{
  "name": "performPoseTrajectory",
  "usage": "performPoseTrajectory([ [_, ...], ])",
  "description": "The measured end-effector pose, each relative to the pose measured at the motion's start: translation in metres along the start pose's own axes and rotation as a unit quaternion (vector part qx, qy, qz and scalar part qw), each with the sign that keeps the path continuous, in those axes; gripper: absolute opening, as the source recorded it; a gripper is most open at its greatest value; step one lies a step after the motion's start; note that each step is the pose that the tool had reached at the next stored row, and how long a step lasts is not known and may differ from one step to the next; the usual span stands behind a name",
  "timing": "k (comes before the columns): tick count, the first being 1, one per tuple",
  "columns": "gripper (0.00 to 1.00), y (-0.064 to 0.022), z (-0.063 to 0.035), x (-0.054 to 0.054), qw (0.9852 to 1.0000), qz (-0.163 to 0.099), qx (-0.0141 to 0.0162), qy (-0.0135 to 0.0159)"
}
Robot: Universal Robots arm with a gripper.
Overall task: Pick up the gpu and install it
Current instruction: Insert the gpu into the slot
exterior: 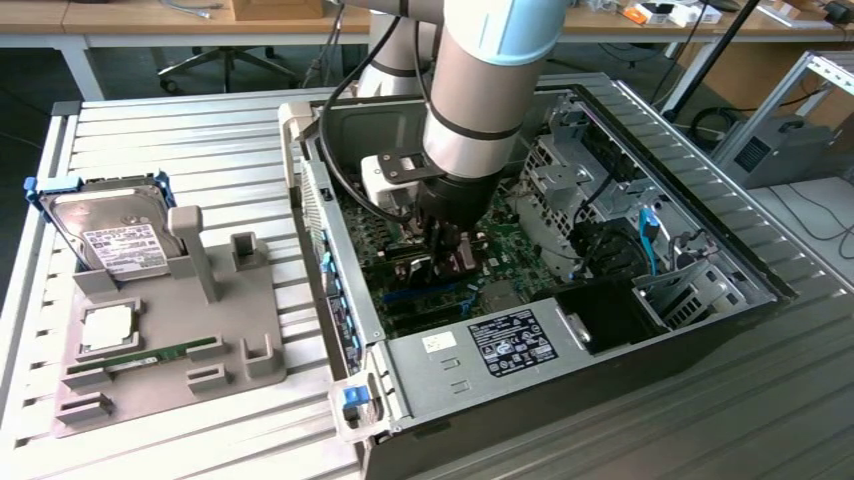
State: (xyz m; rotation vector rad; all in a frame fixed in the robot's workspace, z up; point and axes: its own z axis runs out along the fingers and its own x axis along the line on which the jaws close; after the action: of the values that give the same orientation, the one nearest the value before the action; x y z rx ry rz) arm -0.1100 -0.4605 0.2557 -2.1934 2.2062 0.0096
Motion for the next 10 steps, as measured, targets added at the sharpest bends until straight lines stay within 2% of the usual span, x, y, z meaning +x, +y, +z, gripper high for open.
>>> performPoseTrajectory([
  [10, 0.27, 0.0004, 0.0018, 0.0000, 1.0000, 0.000, 0.0001, -0.0002],
])
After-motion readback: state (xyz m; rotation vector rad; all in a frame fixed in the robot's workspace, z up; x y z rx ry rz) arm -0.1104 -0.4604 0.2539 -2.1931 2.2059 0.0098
